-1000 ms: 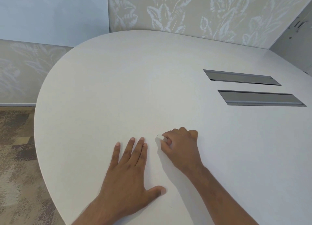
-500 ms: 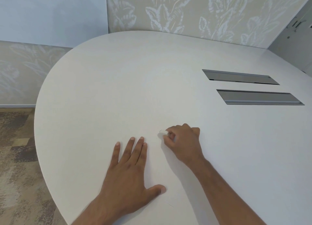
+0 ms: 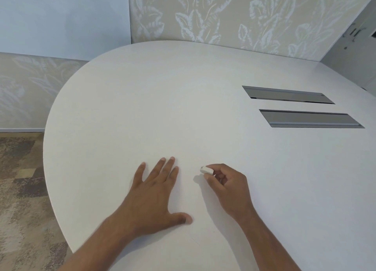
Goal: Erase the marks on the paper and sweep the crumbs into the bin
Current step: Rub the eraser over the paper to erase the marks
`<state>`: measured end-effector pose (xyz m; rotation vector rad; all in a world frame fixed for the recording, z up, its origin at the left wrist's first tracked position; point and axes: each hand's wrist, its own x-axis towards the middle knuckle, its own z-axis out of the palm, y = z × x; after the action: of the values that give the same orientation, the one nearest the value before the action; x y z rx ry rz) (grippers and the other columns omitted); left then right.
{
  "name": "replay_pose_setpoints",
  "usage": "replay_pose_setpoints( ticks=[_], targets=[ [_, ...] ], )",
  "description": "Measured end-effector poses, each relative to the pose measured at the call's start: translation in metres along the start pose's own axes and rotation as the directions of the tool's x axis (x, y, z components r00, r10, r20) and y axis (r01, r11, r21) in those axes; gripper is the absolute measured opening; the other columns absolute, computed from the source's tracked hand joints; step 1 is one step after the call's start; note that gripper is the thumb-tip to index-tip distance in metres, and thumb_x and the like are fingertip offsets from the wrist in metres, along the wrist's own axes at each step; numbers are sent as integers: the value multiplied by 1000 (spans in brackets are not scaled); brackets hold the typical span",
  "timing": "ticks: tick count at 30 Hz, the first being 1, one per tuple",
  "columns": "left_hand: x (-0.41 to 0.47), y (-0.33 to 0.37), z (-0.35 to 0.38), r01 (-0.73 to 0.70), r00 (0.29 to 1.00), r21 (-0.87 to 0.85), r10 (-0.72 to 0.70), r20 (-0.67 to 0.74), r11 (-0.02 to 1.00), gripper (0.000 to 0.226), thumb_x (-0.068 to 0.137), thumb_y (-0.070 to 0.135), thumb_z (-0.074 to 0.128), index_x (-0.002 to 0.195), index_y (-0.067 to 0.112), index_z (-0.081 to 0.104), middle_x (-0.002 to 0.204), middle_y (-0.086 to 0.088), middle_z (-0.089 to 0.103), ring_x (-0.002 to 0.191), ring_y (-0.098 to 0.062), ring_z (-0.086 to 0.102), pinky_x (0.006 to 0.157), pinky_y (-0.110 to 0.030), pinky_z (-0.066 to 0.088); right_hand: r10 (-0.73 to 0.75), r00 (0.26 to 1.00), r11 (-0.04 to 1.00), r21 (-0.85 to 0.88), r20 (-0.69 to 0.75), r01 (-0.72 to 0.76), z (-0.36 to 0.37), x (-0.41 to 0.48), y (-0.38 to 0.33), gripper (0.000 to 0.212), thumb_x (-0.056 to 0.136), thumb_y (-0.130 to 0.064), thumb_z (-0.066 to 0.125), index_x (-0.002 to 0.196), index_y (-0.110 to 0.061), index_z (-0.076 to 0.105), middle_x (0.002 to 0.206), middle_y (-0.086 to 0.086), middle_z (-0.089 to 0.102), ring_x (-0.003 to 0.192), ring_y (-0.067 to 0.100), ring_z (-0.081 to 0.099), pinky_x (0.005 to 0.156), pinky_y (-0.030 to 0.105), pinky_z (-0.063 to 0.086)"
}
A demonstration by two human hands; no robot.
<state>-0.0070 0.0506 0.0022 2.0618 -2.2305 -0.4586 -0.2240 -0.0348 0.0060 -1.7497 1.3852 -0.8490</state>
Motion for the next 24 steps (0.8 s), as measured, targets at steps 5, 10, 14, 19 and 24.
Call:
replay_pose_setpoints(
  ticks=[5, 10, 14, 19, 24],
  targets=[
    [2, -11, 1, 28, 988, -27, -32, -149, 999, 116, 73, 100, 36, 164, 27, 30, 177, 5, 7, 163, -16, -6, 130, -54, -4, 84, 993, 996, 29, -81, -82, -7, -13, -1, 6, 88, -23, 79, 87, -29, 78, 79, -11, 77, 73, 16, 71, 71, 33, 58],
    [-11, -10, 10, 4, 984, -40, -11, -176, 999, 104, 82, 95, 30, 162, 28, 37, 176, 8, 18, 163, -13, 5, 129, -56, 1, 92, 992, 996, 20, -90, -90, -9, -23, -7, 11, 90, -20, 76, 83, -29, 76, 77, -11, 75, 70, 19, 67, 64, 26, 54],
    [-16, -6, 4, 16, 1000, 30, -16, -14, 999, 125, 72, 105, 21, 167, 28, -7, 173, 12, -25, 157, -12, -30, 125, -63, -15, -63, 998, 990, -126, -3, 63, 0, -29, -16, 6, 90, -26, 75, 88, -31, 75, 84, -16, 72, 68, 11, 61, 68, 28, 52],
    [-16, -5, 4, 35, 999, 21, -35, 18, 999, 130, 71, 106, 22, 166, 24, -17, 170, 12, -33, 153, -11, -37, 124, -63, -18, -245, 913, 842, -396, 325, 367, 15, -40, -24, 17, 91, -43, 61, 100, -34, 71, 90, -20, 67, 89, 1, 54, 92, 35, 40],
    [-14, -5, 5, 33, 998, 27, -34, 44, 999, 130, 72, 104, 25, 165, 24, -19, 170, 12, -33, 153, -11, -38, 123, -65, -18, -273, 921, 770, -511, 279, 383, 21, -30, -21, 19, 91, -46, 57, 97, -34, 71, 84, -18, 65, 84, 5, 54, 87, 39, 40]
  ],
)
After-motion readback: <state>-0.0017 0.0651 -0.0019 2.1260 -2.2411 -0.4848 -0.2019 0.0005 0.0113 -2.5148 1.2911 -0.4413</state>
